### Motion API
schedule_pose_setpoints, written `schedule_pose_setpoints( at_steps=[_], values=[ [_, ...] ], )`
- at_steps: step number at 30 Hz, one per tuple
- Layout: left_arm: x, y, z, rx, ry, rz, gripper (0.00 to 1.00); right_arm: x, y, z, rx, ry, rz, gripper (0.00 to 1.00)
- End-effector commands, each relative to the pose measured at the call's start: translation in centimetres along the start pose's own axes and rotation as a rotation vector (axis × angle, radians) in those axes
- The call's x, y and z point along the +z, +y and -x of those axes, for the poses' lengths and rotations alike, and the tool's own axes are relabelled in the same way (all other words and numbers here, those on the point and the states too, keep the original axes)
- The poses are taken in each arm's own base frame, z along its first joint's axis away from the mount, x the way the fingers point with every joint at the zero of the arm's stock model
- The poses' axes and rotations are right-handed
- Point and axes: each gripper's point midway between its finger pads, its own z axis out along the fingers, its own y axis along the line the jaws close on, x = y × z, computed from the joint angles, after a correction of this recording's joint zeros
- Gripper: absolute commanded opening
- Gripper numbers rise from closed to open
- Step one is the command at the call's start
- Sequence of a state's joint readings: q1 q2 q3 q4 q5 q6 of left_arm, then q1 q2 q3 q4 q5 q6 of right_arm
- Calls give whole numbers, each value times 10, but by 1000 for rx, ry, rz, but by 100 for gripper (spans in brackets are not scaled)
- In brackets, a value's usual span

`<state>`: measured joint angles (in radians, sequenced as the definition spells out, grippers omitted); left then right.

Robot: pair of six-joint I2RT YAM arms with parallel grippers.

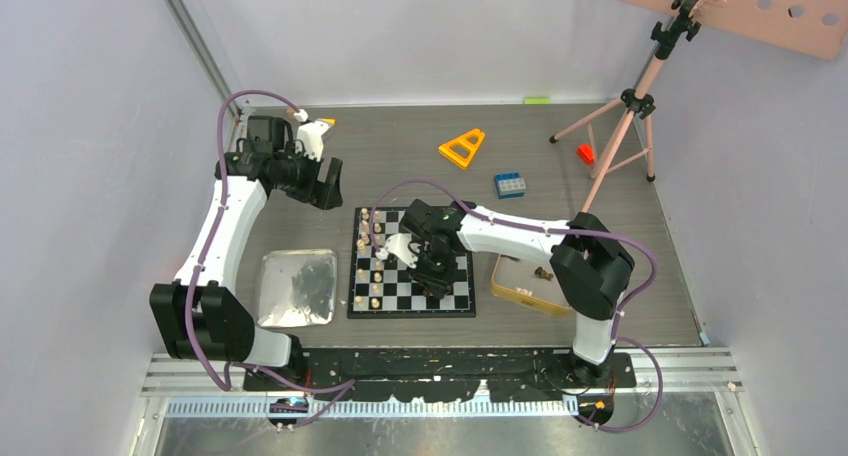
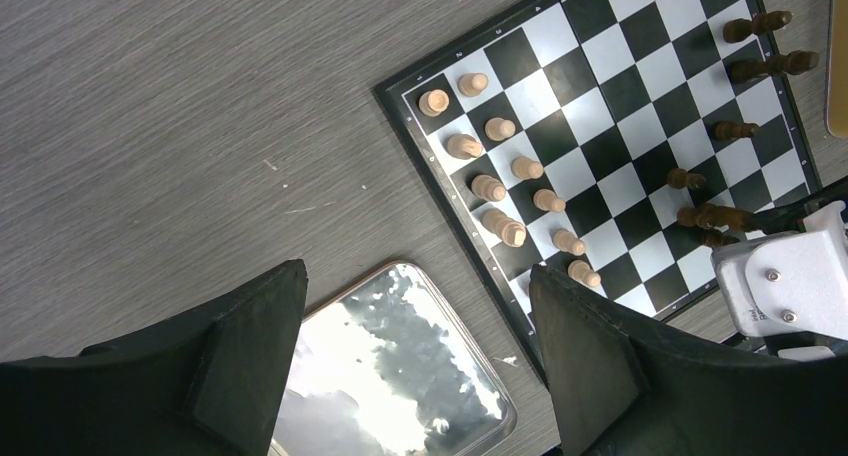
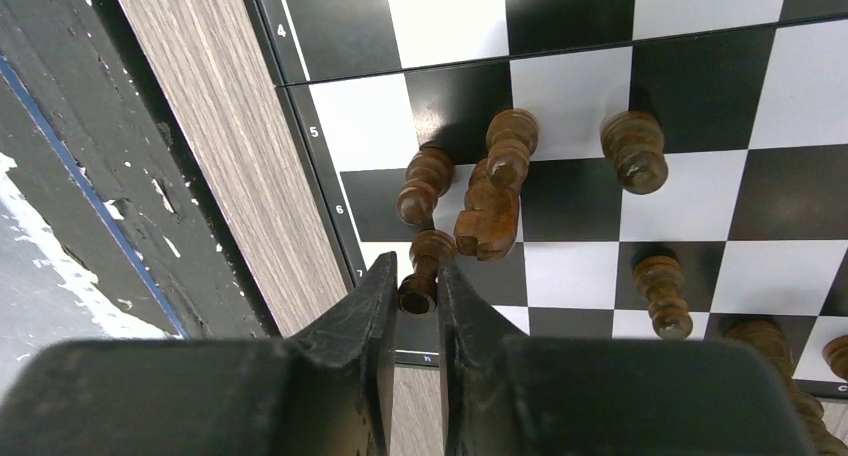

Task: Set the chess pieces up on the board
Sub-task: Move the chess piece to the chessboard.

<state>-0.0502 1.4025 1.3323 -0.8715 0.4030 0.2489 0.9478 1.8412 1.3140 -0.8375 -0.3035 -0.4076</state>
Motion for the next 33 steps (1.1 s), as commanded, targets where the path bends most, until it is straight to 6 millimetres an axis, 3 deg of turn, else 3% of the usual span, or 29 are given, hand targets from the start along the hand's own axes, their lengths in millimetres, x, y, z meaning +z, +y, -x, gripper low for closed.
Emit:
schedule_pose_setpoints(
  at_steps=[1,4,8,13,20,24,29,33],
  values=[
    [-8,2,9,29,-41,16,85,-7,0,4,-14,-17,-23,16],
    [-9,1,9,30,-39,15,85,-14,4,-6,-16,-5,-32,7],
    [-10,1,9,25,-38,15,85,-20,6,-21,-20,18,-53,3],
    [-9,1,7,22,-30,13,85,-26,9,-38,-20,35,-74,1],
    [-7,0,9,19,-34,5,85,-24,7,-47,-24,49,-90,3],
    [-5,0,9,14,-33,-3,85,-23,7,-43,-20,37,-86,12],
    [-6,0,9,16,-33,-3,85,-33,3,-29,-18,-14,-112,48],
    [-6,0,9,17,-33,1,85,-49,-2,-2,-8,-103,-130,56]
  ],
)
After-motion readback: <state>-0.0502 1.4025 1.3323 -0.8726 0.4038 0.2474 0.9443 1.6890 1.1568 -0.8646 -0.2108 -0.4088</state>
